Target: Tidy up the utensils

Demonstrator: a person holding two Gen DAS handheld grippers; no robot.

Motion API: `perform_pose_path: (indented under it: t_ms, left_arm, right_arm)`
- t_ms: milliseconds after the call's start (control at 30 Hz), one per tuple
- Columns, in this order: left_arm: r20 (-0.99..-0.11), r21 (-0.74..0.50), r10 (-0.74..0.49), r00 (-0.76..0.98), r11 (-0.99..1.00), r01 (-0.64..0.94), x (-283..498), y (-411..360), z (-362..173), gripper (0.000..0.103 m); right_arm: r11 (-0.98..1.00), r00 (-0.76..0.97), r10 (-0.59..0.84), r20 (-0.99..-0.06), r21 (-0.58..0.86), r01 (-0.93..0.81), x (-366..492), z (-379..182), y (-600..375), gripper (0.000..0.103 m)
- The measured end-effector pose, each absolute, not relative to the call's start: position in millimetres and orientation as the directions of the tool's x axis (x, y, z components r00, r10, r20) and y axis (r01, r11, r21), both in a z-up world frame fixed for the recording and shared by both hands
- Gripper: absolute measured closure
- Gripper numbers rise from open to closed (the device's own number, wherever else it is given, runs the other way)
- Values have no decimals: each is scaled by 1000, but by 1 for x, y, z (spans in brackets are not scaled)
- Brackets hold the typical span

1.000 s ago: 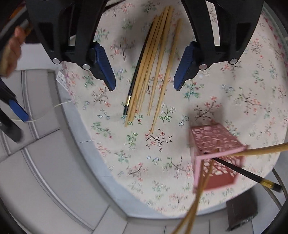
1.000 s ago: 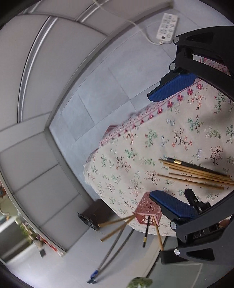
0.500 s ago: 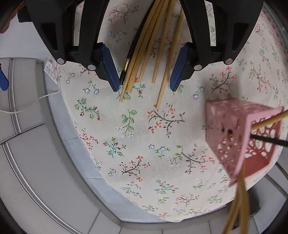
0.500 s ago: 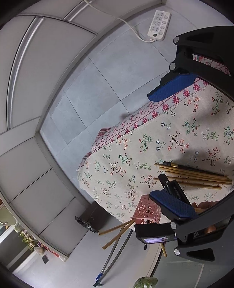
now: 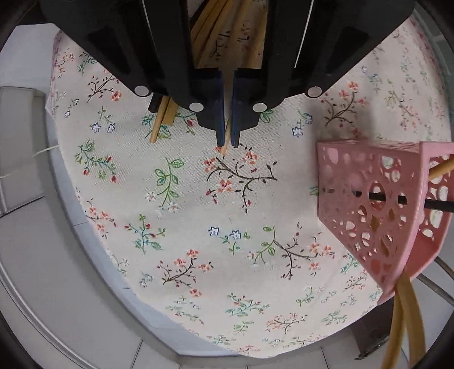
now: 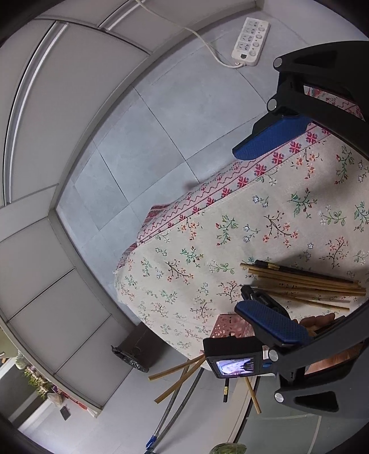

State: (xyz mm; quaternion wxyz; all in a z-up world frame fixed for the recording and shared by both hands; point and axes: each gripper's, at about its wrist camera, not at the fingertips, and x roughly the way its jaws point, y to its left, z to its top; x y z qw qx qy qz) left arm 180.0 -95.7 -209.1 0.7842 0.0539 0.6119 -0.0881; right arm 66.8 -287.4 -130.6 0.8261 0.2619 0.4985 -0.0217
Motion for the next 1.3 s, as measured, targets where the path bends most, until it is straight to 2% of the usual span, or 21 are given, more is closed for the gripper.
perform_pose_path:
  t_ms: [33, 133, 433, 667, 700, 800, 867, 933, 1000, 1100, 1300]
  left_arm:
    - [-971, -34, -80, 226, 978, 204, 181, -94, -211, 94]
    - [-967, -51, -105, 233, 972, 229, 176, -86, -210, 95]
    - [-945, 39, -56, 322, 959, 281, 148, -90, -200, 98]
    - [-893, -3, -138, 428, 953, 303, 79, -65, -127, 99]
    - [-881, -8, -151, 448, 953, 304, 63, -60, -117, 99]
    - [-850, -34, -188, 491, 952, 306, 40, -37, -96, 99]
    - [-831, -43, -203, 519, 952, 303, 29, -29, -82, 99]
    - [-810, -49, -211, 547, 954, 296, 18, -21, -71, 99]
    - [-793, -59, -224, 566, 954, 294, 17, -18, -65, 99]
    - [-783, -71, -235, 575, 953, 293, 13, -10, -60, 99]
    - [-779, -86, -241, 579, 956, 281, 12, 1, -58, 99]
  right_arm:
    - [864, 500, 221, -837, 406, 298, 68, -132, -286, 7]
    - [865, 480, 224, -848, 400, 303, 71, -140, -282, 7]
    - [885, 424, 193, -885, 344, 314, 80, -164, -269, 7]
    - [868, 369, 274, -888, 393, 303, 98, -193, -242, 9]
    - [868, 357, 283, -890, 396, 299, 101, -198, -234, 12]
    - [864, 294, 329, -897, 412, 290, 111, -215, -211, 33]
    - [862, 244, 348, -905, 412, 297, 114, -228, -200, 41]
    - [870, 202, 336, -920, 385, 309, 115, -238, -191, 55]
    - [887, 203, 295, -934, 347, 306, 116, -240, -185, 56]
    - [906, 196, 250, -948, 301, 298, 117, -240, -176, 73]
    - [945, 218, 163, -962, 215, 245, 116, -237, -156, 73]
